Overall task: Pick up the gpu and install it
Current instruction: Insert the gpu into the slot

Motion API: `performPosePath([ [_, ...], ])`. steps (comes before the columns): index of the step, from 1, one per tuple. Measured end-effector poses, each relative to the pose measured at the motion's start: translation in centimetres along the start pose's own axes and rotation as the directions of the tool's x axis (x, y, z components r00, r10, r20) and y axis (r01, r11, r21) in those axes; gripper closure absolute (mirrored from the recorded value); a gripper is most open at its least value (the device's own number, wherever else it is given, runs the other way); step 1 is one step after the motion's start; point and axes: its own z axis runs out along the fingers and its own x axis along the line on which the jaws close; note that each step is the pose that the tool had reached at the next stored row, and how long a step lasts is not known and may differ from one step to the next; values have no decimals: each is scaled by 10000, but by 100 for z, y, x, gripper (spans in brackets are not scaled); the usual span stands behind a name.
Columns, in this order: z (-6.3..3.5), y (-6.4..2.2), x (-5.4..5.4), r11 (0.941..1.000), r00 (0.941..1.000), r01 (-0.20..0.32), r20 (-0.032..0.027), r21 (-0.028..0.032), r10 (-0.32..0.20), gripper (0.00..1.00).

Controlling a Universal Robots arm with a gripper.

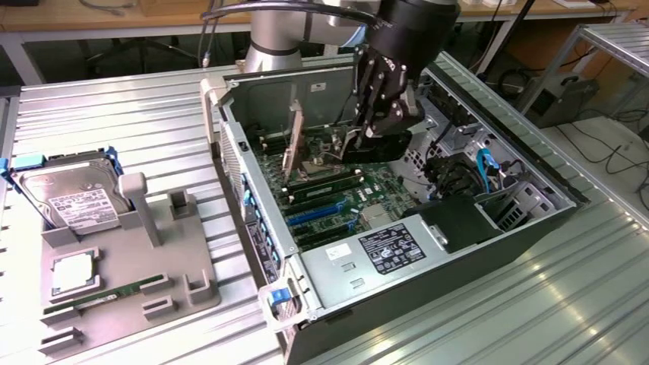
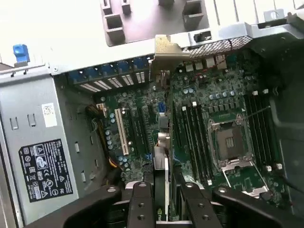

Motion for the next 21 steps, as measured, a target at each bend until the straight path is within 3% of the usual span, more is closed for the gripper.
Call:
performPosePath([
  [1, 19, -1, 0, 9978, 9978, 668, -46, -6, -668, 74],
  [2, 29, -2, 0, 9948, 9948, 1014, -69, -9, -1014, 74],
  [3, 47, -3, 0, 9863, 9862, 1650, -104, -14, -1650, 74],
  [4, 98, -4, -14, 9805, 9804, 1965, -116, 2, -1965, 74],
  [6, 269, 55, -122, 9824, 9823, 1870, -110, 5, -1870, 74],
  [8, 334, 97, -130, 9838, 9837, 1793, -107, 5, -1793, 74],
  [21, 610, 102, -130, 9845, 9844, 1757, -104, 5, -1756, 74],
])
